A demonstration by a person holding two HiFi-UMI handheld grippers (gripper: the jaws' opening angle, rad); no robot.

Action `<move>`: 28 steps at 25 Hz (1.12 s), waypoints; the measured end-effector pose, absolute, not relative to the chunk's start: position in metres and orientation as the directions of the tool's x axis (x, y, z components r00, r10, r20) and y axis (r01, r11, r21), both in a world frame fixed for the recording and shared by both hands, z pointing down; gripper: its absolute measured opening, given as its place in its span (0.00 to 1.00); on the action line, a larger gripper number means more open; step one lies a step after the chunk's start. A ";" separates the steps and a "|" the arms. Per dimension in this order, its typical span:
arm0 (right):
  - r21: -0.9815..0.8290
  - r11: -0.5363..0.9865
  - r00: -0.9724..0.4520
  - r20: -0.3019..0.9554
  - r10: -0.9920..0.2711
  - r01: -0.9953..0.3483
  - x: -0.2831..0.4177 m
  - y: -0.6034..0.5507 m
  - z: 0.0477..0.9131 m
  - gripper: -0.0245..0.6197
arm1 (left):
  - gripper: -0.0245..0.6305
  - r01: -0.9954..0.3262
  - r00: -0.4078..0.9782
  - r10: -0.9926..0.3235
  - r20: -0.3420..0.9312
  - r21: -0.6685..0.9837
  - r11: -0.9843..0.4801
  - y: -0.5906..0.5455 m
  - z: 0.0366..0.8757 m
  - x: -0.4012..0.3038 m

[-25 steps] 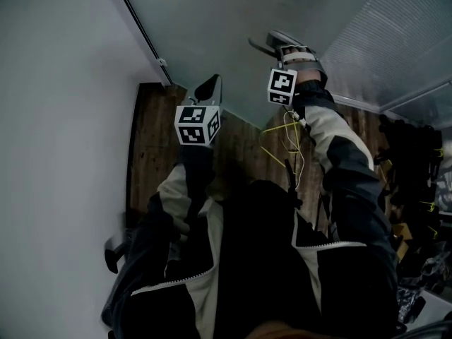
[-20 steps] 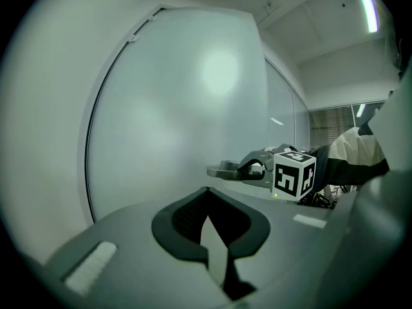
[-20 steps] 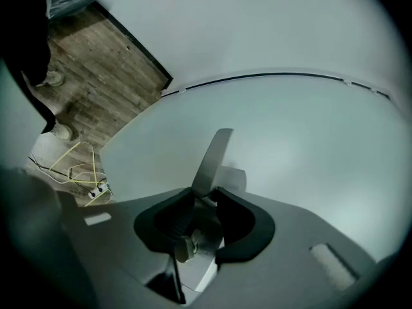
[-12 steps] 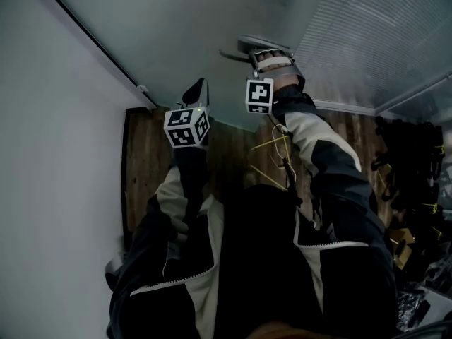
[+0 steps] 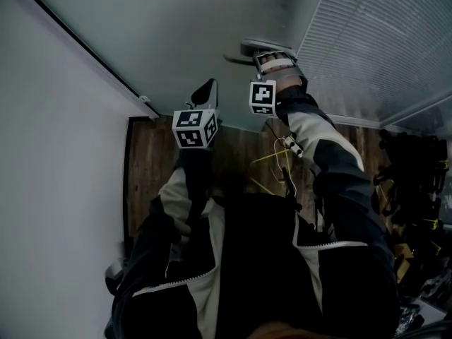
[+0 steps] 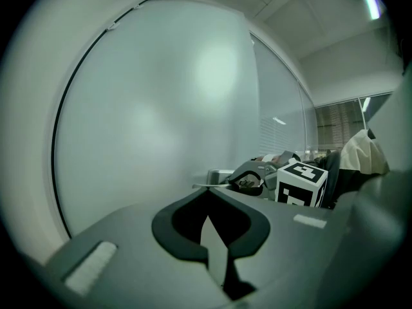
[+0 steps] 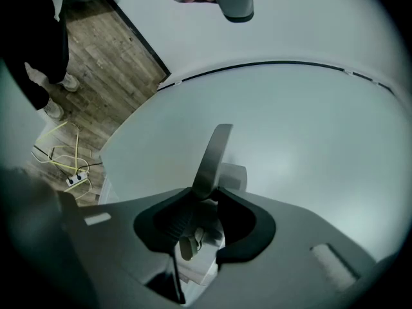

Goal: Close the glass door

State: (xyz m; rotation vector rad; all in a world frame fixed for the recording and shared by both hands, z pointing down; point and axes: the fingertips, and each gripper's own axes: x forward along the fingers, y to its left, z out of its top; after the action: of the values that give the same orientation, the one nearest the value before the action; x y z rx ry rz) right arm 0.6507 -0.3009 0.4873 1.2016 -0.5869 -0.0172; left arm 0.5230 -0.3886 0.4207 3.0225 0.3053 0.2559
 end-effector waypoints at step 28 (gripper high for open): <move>0.883 0.346 0.882 0.409 -0.233 -0.318 0.774 -0.310 0.493 0.24 | 0.05 0.172 0.961 0.190 0.202 0.102 -0.980 -0.415 0.439 0.580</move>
State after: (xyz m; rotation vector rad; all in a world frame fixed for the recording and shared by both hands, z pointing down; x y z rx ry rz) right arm 0.7737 -0.3100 0.4932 1.2326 -0.5203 0.0584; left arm 0.5804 -0.4155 0.4392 3.0277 0.2800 0.3242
